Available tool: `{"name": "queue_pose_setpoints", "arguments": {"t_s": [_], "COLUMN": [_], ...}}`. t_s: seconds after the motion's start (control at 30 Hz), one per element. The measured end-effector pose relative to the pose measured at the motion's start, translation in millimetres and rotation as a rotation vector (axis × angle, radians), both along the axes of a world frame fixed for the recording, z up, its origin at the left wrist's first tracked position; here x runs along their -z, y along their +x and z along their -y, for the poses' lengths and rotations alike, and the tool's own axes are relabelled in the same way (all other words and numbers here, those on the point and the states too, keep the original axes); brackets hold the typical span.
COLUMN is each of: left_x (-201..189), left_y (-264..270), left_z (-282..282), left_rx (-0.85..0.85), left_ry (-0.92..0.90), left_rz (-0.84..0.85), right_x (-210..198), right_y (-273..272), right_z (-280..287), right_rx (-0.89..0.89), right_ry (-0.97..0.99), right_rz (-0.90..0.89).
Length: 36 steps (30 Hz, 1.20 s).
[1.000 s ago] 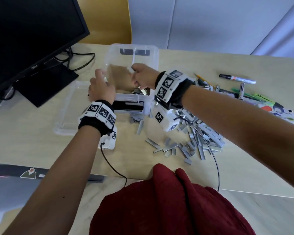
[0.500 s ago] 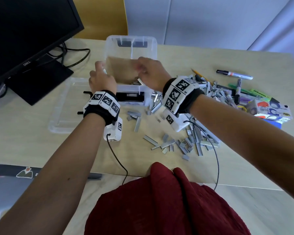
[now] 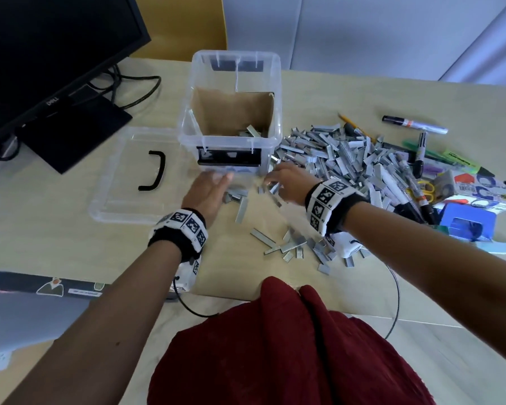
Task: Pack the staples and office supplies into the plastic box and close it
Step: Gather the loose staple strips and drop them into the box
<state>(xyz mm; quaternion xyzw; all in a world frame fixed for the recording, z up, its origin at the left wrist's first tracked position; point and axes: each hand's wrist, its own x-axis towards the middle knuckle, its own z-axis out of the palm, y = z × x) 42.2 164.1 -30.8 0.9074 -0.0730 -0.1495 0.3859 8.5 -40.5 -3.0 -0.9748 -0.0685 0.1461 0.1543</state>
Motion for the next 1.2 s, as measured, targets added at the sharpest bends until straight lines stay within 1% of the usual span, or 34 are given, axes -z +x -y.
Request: {"name": "queue_pose_setpoints", "arguments": {"t_s": [0.07,0.1,0.13,0.23,0.3,0.33,0.4,0.47,0.5,0.6,0.63,0.67,0.7,0.73,0.77,0.8,0.87,0.93,1.0,1.03,1.1,1.13,1.2], "left_x": [-6,-7,-10,-9,-7,-7,-6,-6,-6,-11,-12,-13,-13,-14,-14,-14,-15,-17,-19,-20,-19,-18,-21], "left_y": [-2,-3,-4,3,6,6,4,2,1,-1,-1,-1,0,0,0,0,-1,-2,-4,-4,-4,-3,-2], "left_z": [5,8,12,21,24,25,28,32,34,42,45,46,47,48,49,50,51,52,52,52,50,49,45], "left_rx": [0.222,0.297,0.352,0.414,0.442,0.447,0.445,0.441,0.437,0.419,0.415,0.41,0.408,0.409,0.407,0.404,0.396,0.39,0.397,0.387,0.356,0.351,0.299], "left_ry": [0.277,0.374,0.426,0.432,0.441,0.431,0.396,0.379,0.379,0.368,0.361,0.352,0.344,0.339,0.34,0.344,0.359,0.376,0.389,0.383,0.324,0.296,0.151], "left_rz": [0.074,0.092,0.095,0.007,-0.033,-0.035,-0.025,-0.019,-0.019,-0.029,-0.036,-0.05,-0.063,-0.069,-0.071,-0.069,-0.067,-0.068,-0.075,-0.093,-0.114,-0.122,-0.185], "right_x": [5,6,7,9,9,9,7,2,0,-11,-13,-14,-14,-13,-12,-13,-10,-6,0,3,8,10,11], "right_y": [0,0,0,0,0,-1,-2,-3,-4,-14,-17,-19,-20,-20,-20,-20,-21,-23,-24,-25,-26,-26,-27], "right_z": [-5,-7,-8,-7,-2,1,6,11,13,19,21,21,21,19,18,16,11,4,-3,-6,-11,-12,-14], "right_rx": [-0.052,-0.068,-0.083,-0.1,-0.072,-0.026,0.116,0.309,0.425,0.805,0.895,0.954,0.976,0.976,0.962,0.935,0.804,0.62,0.447,0.379,0.282,0.269,0.283], "right_ry": [-0.099,-0.151,-0.2,-0.275,-0.239,-0.173,0.047,0.326,0.512,1.249,1.429,1.529,1.569,1.564,1.51,1.404,1.048,0.67,0.398,0.291,0.112,0.055,-0.002], "right_rz": [0.03,0.043,0.058,0.087,0.08,0.067,0.045,-0.012,-0.064,-0.283,-0.325,-0.346,-0.364,-0.391,-0.422,-0.442,-0.406,-0.278,-0.158,-0.142,-0.138,-0.134,-0.134]}}
